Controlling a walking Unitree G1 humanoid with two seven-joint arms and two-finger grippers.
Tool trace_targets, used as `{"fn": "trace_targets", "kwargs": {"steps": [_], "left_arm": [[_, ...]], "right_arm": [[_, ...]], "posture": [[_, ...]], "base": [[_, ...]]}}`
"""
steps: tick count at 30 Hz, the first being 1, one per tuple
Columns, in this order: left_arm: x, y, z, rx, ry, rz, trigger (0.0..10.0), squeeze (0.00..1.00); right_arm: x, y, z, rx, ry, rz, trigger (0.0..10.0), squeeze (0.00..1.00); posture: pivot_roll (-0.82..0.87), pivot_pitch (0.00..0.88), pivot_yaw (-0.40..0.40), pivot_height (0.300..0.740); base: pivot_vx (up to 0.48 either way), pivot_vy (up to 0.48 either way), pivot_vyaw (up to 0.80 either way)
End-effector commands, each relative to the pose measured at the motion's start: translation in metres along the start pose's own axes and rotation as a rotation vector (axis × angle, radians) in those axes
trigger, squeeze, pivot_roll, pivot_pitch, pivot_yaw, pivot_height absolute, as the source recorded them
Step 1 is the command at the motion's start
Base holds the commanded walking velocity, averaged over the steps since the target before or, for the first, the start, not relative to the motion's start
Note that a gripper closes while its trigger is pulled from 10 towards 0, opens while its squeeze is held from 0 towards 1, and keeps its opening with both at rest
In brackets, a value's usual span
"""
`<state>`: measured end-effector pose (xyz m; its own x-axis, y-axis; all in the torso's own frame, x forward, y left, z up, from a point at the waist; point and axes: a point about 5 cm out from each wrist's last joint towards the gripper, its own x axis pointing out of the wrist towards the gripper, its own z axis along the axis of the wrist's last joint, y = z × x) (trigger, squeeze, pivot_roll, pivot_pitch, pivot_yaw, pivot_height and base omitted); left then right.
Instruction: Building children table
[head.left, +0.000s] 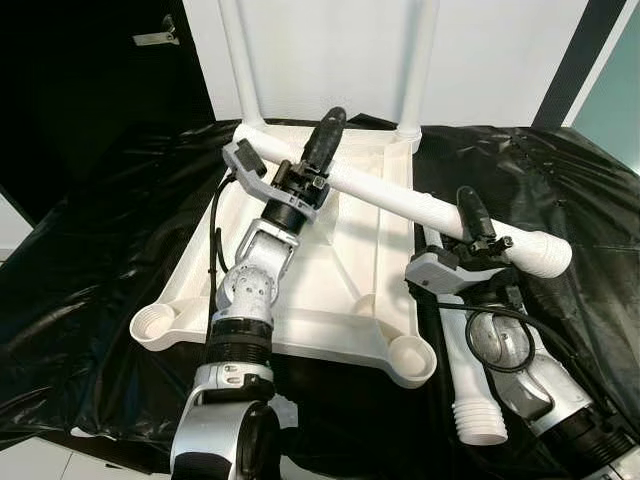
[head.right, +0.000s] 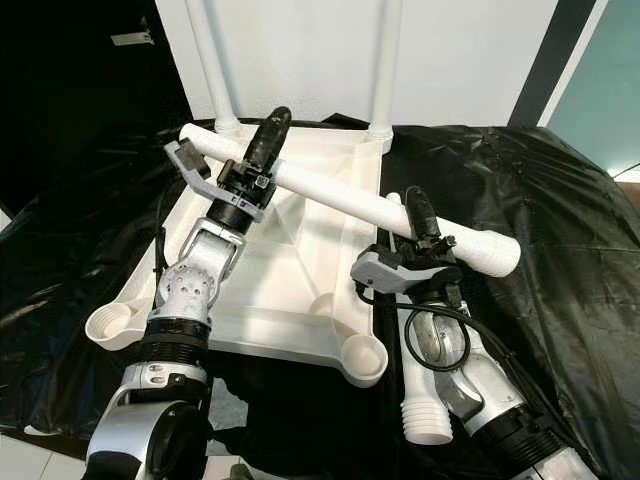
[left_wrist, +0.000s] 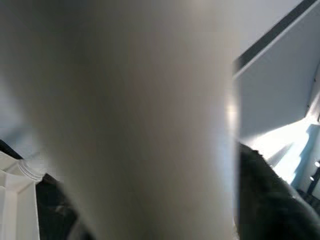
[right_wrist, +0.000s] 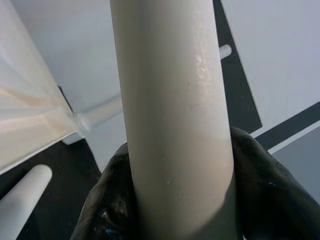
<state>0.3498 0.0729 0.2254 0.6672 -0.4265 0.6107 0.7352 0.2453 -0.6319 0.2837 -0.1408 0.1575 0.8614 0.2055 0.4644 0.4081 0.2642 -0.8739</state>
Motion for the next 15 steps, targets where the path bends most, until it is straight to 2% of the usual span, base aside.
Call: {"fn": "trace_targets", "kwargs": {"steps": [1,2,4,5,6,7,8,10,13,14,15], "left_arm": [[0.009,-0.015,0.0,-0.008,0.005,-0.101,0.0,0.0],[0.008,-0.014,-0.001,-0.009,0.003,-0.103,0.0,0.0],[0.008,-0.014,-0.001,-0.01,0.002,-0.105,0.0,0.0],[0.008,-0.014,-0.001,-0.012,0.001,-0.109,0.0,0.0],[0.008,-0.014,-0.001,-0.01,0.001,-0.113,0.0,0.0],[0.008,-0.014,-0.001,-0.009,0.002,-0.115,0.0,0.0],[0.008,-0.015,-0.003,0.001,0.008,-0.121,0.0,0.0],[0.008,-0.015,-0.004,0.01,0.014,-0.127,0.0,0.0],[0.008,-0.016,-0.004,0.01,0.014,-0.128,0.0,0.0],[0.008,-0.016,-0.004,0.009,0.013,-0.128,0.0,0.0],[0.008,-0.016,-0.004,0.009,0.012,-0.128,0.0,0.0]], "right_arm": [[-0.013,0.02,0.007,-0.023,-0.063,0.107,0.0,0.0],[-0.011,0.02,0.005,0.008,-0.032,0.115,10.0,0.0],[-0.009,0.02,0.004,0.028,-0.012,0.118,10.0,0.0],[-0.006,0.019,0.003,0.081,0.024,0.123,10.0,0.0],[-0.003,0.017,0.004,0.15,0.059,0.133,10.0,0.15],[0.0,0.016,0.004,0.198,0.079,0.139,10.0,0.15],[0.004,0.011,0.005,0.267,0.109,0.148,10.0,1.0],[0.009,0.007,0.007,0.355,0.155,0.166,10.0,1.0],[0.01,0.006,0.007,0.388,0.174,0.176,10.0,1.0],[0.014,0.002,0.005,0.514,0.263,0.235,10.0,0.65],[0.016,0.0,0.004,0.566,0.291,0.256,10.0,0.65]], "posture": [[-0.06,0.0,0.023,0.74],[-0.06,0.0,0.022,0.74],[-0.06,0.0,0.023,0.74],[-0.07,0.0,0.024,0.74],[-0.07,0.0,0.023,0.74],[-0.07,0.0,0.023,0.74],[-0.07,0.0,0.022,0.74],[-0.07,0.0,0.023,0.74],[-0.07,0.0,0.023,0.74],[-0.07,0.0,0.022,0.74],[-0.07,0.0,0.022,0.74]], "base": [[0.0,0.0,0.0],[0.0,0.0,0.0],[0.0,0.0,0.0],[0.0,0.0,0.0],[0.0,0.0,0.0],[0.0,0.0,0.0],[0.0,0.0,0.0],[0.0,0.0,0.0],[0.0,0.0,0.0],[0.0,0.0,0.0],[0.0,0.0,0.0]]}}
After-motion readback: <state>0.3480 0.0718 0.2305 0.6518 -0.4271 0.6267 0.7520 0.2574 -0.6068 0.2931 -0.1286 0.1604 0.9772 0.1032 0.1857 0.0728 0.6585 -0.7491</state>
